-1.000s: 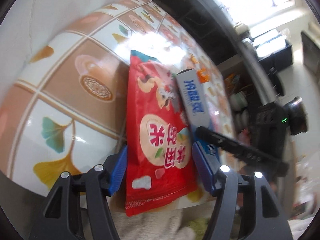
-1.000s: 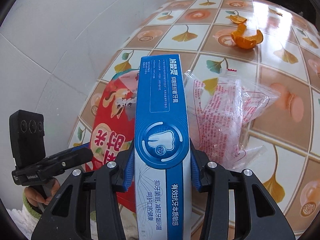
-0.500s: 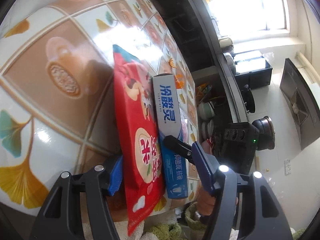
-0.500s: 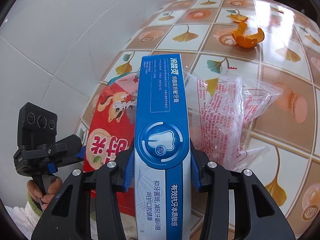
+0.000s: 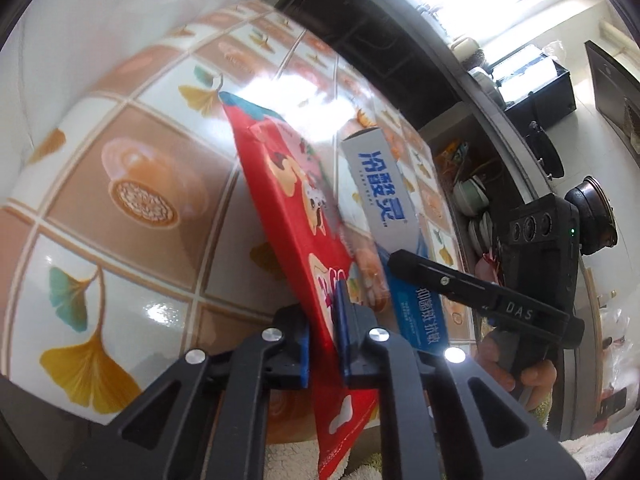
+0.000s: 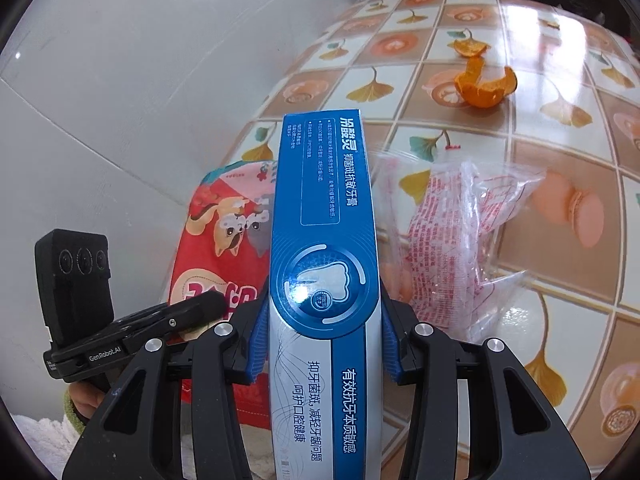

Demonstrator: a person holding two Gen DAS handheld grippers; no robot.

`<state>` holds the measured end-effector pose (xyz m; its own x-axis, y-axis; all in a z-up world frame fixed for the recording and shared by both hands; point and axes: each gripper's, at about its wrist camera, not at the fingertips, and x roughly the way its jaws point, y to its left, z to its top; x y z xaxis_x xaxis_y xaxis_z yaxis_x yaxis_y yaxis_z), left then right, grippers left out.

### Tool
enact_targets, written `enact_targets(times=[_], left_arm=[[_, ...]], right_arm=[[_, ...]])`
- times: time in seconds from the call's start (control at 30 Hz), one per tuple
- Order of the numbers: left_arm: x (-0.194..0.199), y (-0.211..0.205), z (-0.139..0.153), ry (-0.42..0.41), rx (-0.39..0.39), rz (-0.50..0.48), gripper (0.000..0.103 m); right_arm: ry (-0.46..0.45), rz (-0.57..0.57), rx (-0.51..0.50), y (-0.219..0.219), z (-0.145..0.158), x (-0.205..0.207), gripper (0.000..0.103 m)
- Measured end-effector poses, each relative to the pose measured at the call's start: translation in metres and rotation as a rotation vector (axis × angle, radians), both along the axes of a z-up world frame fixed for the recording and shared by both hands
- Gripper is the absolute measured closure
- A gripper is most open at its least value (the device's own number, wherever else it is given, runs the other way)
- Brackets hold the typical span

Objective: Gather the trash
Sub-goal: 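Carry the snack bag and toothpaste box toward the blue wastebasket with both tools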

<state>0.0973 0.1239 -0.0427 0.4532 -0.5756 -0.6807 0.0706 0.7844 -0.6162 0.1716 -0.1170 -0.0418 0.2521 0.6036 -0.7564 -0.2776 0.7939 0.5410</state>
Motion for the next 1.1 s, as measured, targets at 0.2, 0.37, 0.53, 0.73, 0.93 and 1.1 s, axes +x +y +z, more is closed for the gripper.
enact_targets(times=[0.2, 0.37, 0.53, 0.73, 0.93, 1.1], left_arm=[[-0.012, 0.004, 0.022, -0.052, 0.016, 0.01, 0.094], [-0.024, 0.013, 0.045, -0.117, 0.026, 0.034, 0.095], [-0.033, 0.013, 0.065, -0.177, 0.029, 0.049, 0.095], [-0.039, 0.009, 0.083, -0.226, 0.024, 0.045, 0.095], [-0.036, -0.01, 0.102, -0.28, 0.021, 0.005, 0.095], [-0.022, -0.048, 0.118, -0.323, -0.004, -0.096, 0.095]], right_arm=[[-0.038, -0.022, 0.051, -0.013, 0.022, -0.006, 0.06], [-0.057, -0.037, 0.098, -0.025, 0.037, -0.014, 0.06], [-0.083, -0.047, 0.127, -0.035, 0.051, -0.024, 0.06], [-0.115, -0.063, 0.154, -0.048, 0.065, -0.035, 0.06], [-0.15, -0.108, 0.186, -0.072, 0.077, -0.047, 0.06], [-0.17, -0.189, 0.197, -0.109, 0.083, -0.064, 0.06]])
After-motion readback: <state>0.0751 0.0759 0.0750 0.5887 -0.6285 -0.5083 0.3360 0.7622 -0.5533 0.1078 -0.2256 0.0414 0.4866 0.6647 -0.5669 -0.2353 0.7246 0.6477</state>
